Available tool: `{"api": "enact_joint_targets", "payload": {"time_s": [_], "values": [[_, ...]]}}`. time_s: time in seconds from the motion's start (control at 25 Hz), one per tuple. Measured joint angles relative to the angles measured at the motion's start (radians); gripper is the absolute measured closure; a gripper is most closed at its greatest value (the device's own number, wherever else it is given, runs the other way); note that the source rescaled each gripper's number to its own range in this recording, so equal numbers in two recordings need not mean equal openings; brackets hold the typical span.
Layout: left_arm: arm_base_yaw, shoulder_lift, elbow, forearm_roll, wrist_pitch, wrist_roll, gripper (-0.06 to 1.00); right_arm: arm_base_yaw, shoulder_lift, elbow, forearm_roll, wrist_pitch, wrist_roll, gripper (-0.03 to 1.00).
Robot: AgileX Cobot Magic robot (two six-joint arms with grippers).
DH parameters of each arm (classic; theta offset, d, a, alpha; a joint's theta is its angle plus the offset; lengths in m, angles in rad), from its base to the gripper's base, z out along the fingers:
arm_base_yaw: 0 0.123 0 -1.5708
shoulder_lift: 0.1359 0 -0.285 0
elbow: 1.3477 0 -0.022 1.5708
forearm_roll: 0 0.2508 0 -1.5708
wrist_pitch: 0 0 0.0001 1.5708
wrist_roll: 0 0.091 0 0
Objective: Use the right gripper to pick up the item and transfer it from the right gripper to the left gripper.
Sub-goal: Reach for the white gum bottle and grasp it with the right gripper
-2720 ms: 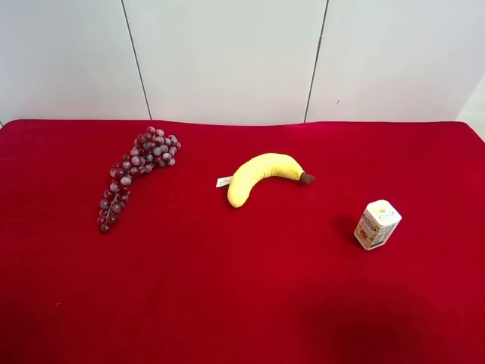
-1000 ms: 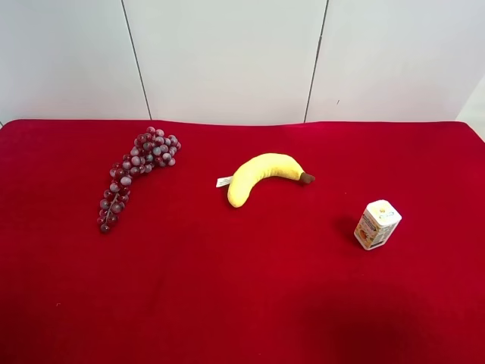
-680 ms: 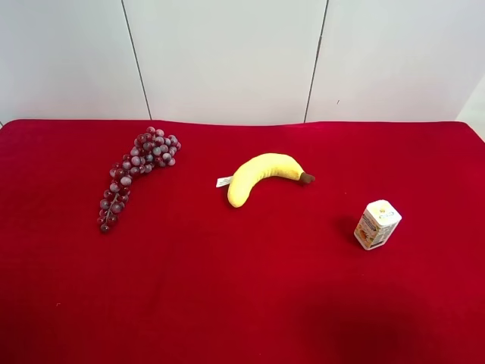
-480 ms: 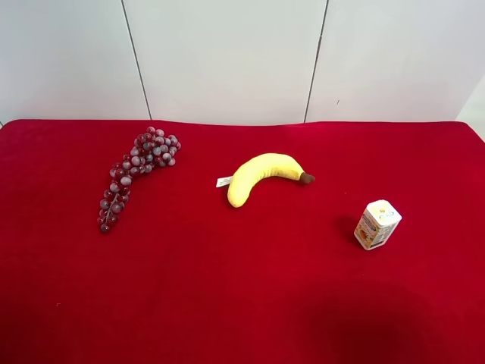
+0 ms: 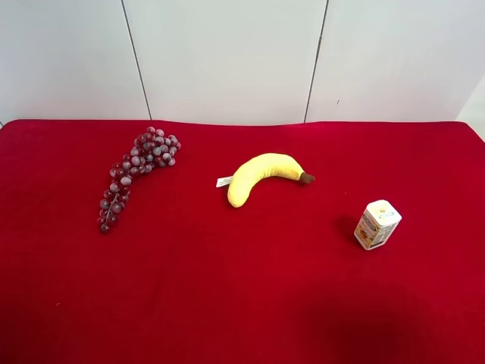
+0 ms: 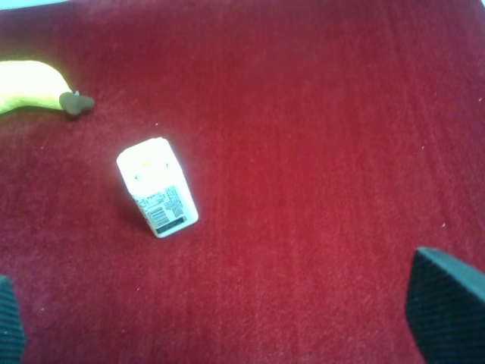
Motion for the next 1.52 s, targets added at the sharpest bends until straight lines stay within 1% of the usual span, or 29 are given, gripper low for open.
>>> {"api": "enact_joint_targets", "payload": {"time_s": [0.08, 0.2, 0.32, 0.48, 0.6, 0.88, 1.16, 1.4, 1.52], "values": [[0.0, 0.0, 0.0, 0.0, 0.0, 0.0, -0.05, 0.0, 0.026, -0.018, 0.007, 0.012, 0.002, -0.03], [0.0, 0.0, 0.0, 0.0, 0.0, 0.0, -0.05, 0.0, 0.167, -0.098, 0.009, 0.021, 0.001, -0.03], [0.0, 0.0, 0.0, 0.0, 0.0, 0.0, -0.05, 0.006, 0.352, -0.184, 0.01, 0.015, 0.001, -0.03], [0.0, 0.0, 0.0, 0.0, 0.0, 0.0, -0.05, 0.053, 0.569, -0.29, 0.003, 0.011, 0.001, -0.03], [0.0, 0.0, 0.0, 0.0, 0.0, 0.0, -0.05, 0.075, 0.758, -0.352, -0.022, 0.012, 0.002, -0.03], [0.0, 0.0, 0.0, 0.0, 0.0, 0.0, -0.05, 0.086, 1.154, -0.467, -0.033, 0.007, -0.009, -0.03], [0.0, 0.0, 0.0, 0.0, 0.0, 0.0, -0.05, 0.118, 1.429, -0.499, -0.041, -0.004, -0.123, -0.03], [0.0, 0.0, 0.0, 0.0, 0.0, 0.0, -0.05, 0.195, 1.565, -0.502, -0.056, -0.079, -0.146, -0.03], [0.0, 0.0, 0.0, 0.0, 0.0, 0.0, -0.05, 0.208, 1.62, -0.502, -0.064, -0.123, -0.147, -0.03]]}}
